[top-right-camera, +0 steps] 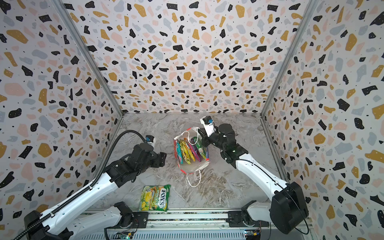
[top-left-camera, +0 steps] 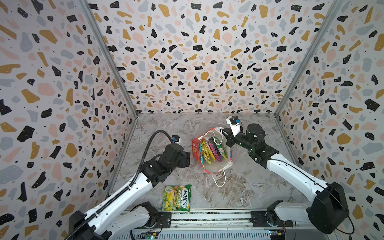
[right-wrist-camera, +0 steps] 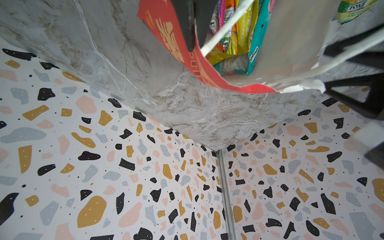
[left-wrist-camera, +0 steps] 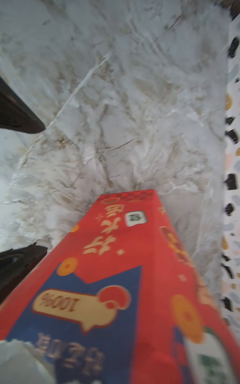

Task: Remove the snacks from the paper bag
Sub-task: 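Carry the green Fox's candy bag with the left gripper toward the robot, then lower the Fox's bag onto the table with the left gripper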

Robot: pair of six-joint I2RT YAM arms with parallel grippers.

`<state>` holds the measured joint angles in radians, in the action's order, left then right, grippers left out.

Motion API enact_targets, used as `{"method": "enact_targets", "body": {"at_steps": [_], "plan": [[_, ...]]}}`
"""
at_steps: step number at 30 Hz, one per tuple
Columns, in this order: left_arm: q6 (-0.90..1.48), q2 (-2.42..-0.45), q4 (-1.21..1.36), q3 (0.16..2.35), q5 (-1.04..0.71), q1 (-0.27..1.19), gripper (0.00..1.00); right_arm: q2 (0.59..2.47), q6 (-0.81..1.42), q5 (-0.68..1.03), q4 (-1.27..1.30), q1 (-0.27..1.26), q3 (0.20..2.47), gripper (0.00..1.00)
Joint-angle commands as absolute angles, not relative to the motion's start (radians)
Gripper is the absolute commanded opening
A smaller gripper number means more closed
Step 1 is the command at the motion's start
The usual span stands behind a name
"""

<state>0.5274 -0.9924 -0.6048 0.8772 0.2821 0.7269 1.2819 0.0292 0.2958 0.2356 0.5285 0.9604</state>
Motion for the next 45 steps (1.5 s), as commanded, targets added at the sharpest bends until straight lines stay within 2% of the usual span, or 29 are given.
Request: {"method": "enact_targets", "body": {"at_steps": [1, 7, 16, 26, 30, 37, 40, 42, 45], "plan": [[0.758, -0.977, -0.826, 0.854, 0.273, 0.797, 0.99, 1.27, 0.053, 0.283, 0.276, 0.514, 0.999, 0.0], [0.965, -0.901, -0.905, 0.702, 0.219, 0.868, 1.0, 1.264, 0.054, 0.291, 0.273, 0.509, 0.996, 0.0], [1.056, -0.907, -0.856, 0.563, 0.178, 1.0, 1.0, 1.261, 0.055, 0.285, 0.275, 0.506, 0.983, 0.0], [1.065, -0.971, -0.725, 0.44, 0.163, 1.024, 0.92, 1.268, 0.057, 0.283, 0.279, 0.502, 0.976, 0.0], [1.044, -1.019, -0.685, 0.426, 0.225, 1.023, 0.86, 1.269, 0.059, 0.287, 0.284, 0.502, 0.974, 0.0], [0.915, -1.138, -0.617, 0.511, 0.363, 0.951, 0.81, 1.264, 0.064, 0.287, 0.293, 0.501, 0.969, 0.0], [0.835, -1.163, -0.528, 0.504, 0.277, 0.808, 0.79, 1.261, 0.063, 0.29, 0.292, 0.502, 0.969, 0.0], [0.816, -1.158, -0.487, 0.521, 0.277, 0.776, 0.76, 1.258, 0.067, 0.29, 0.296, 0.502, 0.967, 0.0], [0.741, -1.175, -0.52, 0.628, 0.424, 0.771, 0.76, 1.25, 0.068, 0.296, 0.3, 0.501, 0.963, 0.0]]}}
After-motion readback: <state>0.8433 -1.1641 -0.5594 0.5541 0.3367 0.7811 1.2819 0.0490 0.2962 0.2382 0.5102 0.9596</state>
